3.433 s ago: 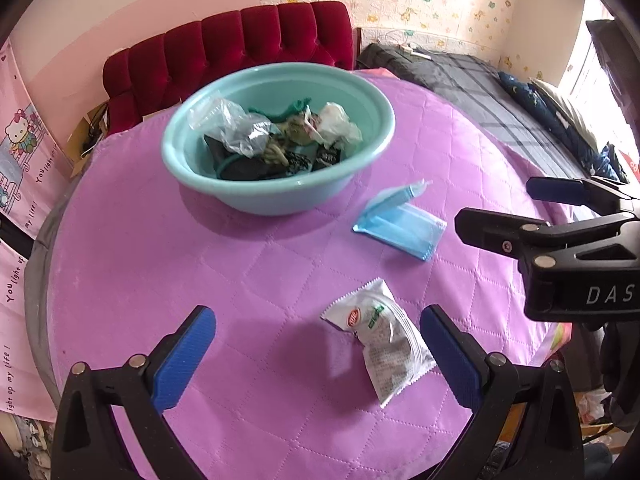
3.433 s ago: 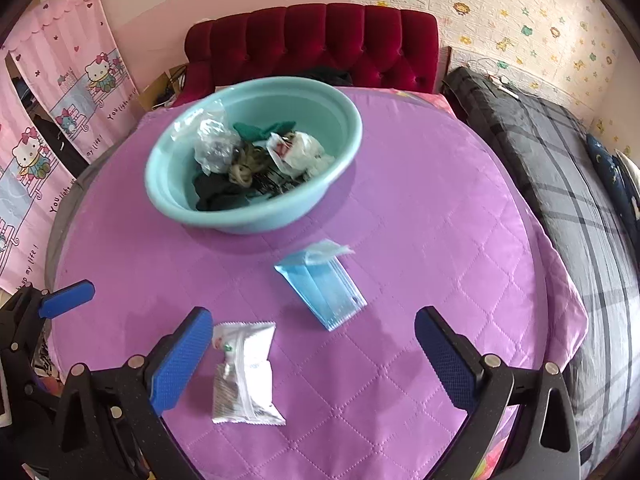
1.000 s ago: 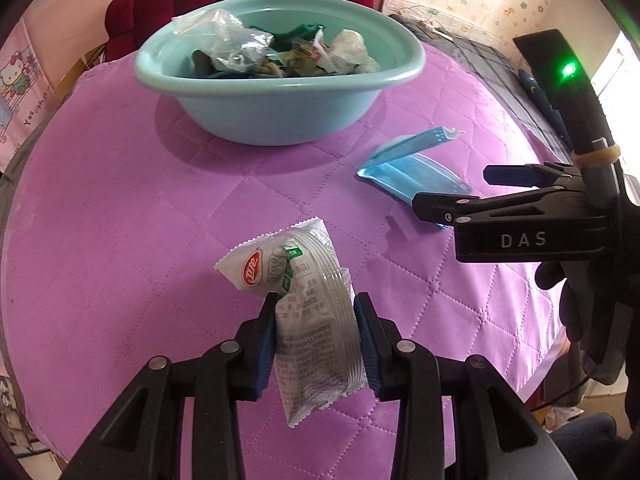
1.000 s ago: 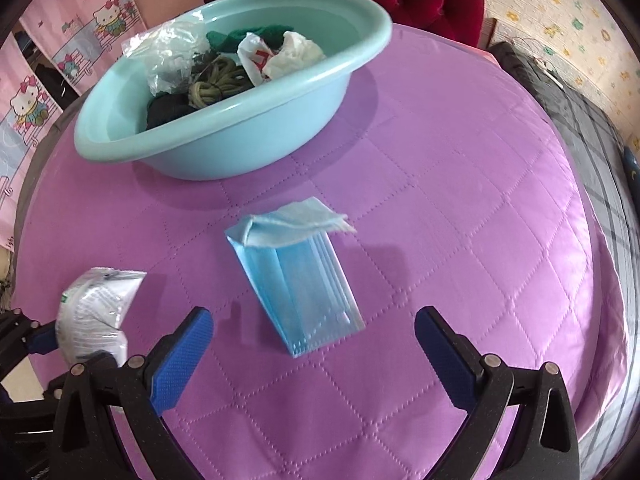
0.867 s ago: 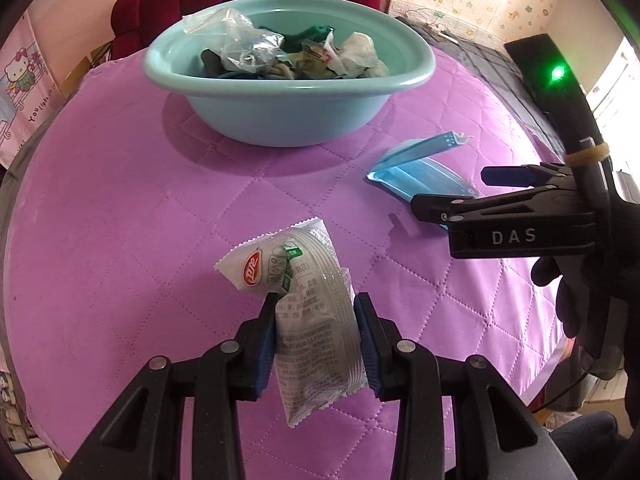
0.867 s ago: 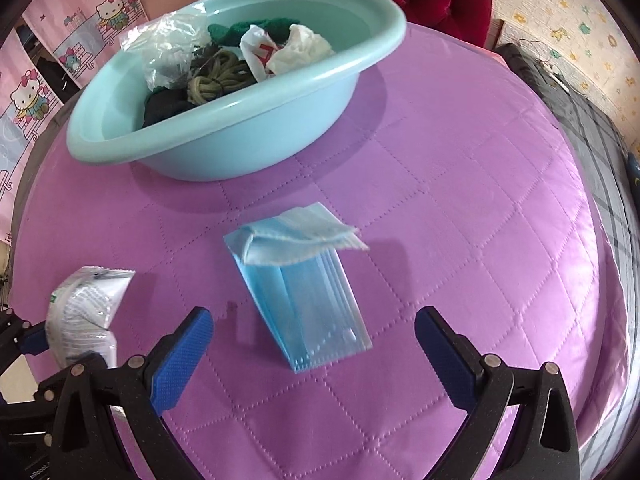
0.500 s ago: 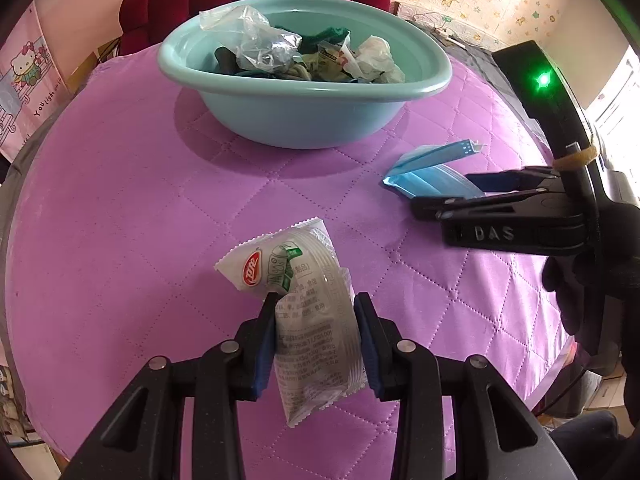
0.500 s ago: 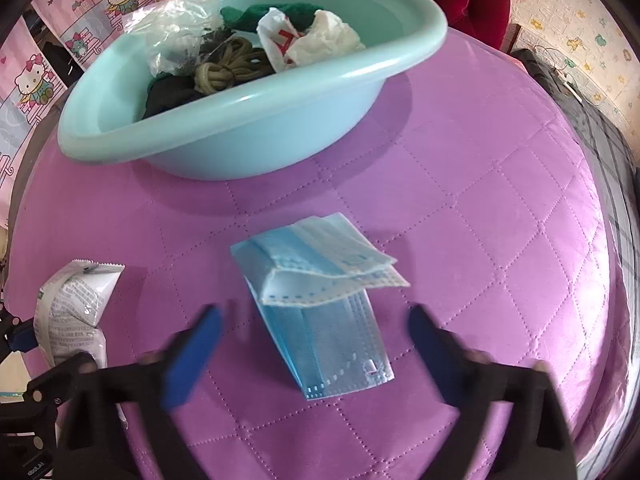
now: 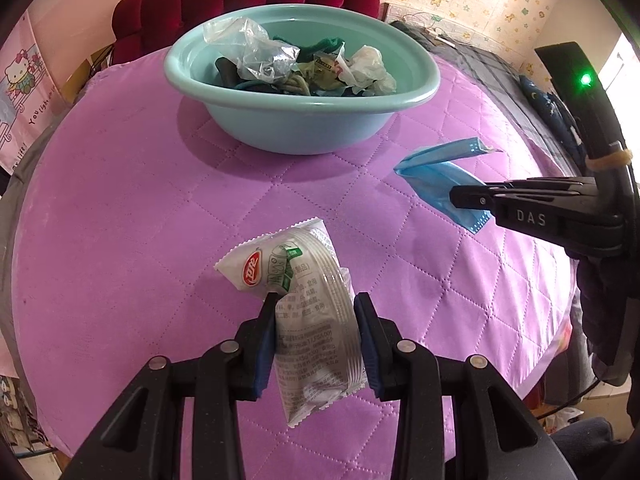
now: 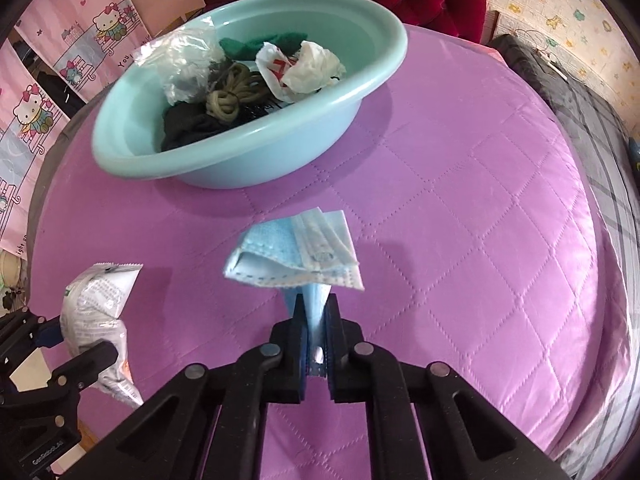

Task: Organize soft objects
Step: 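Close the right tool on the blue face masks while the left tool holds the packet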

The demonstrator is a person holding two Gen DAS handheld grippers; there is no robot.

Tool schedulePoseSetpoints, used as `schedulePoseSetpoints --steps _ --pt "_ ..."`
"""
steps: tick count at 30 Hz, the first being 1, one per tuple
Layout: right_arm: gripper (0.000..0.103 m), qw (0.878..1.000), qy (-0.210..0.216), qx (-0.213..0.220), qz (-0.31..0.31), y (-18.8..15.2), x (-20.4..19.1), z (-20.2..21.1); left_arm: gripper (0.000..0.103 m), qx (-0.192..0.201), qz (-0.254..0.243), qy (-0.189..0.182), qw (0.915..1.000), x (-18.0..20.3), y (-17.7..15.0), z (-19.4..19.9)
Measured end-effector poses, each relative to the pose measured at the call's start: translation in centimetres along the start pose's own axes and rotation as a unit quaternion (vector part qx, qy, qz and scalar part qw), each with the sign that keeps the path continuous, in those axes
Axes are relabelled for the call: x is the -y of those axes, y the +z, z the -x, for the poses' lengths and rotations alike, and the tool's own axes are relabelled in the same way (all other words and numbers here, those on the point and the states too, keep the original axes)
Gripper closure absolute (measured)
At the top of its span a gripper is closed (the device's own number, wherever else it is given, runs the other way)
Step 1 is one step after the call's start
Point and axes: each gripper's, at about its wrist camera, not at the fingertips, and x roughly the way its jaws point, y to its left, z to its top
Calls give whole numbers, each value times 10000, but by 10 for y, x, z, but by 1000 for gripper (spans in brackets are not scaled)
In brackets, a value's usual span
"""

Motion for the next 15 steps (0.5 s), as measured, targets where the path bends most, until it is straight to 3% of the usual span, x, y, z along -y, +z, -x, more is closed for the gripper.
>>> schedulePoseSetpoints --steps 15 --pt "98 9996 -105 63 -238 -27 -23 53 62 112 -406 -105 9991 1 3 20"
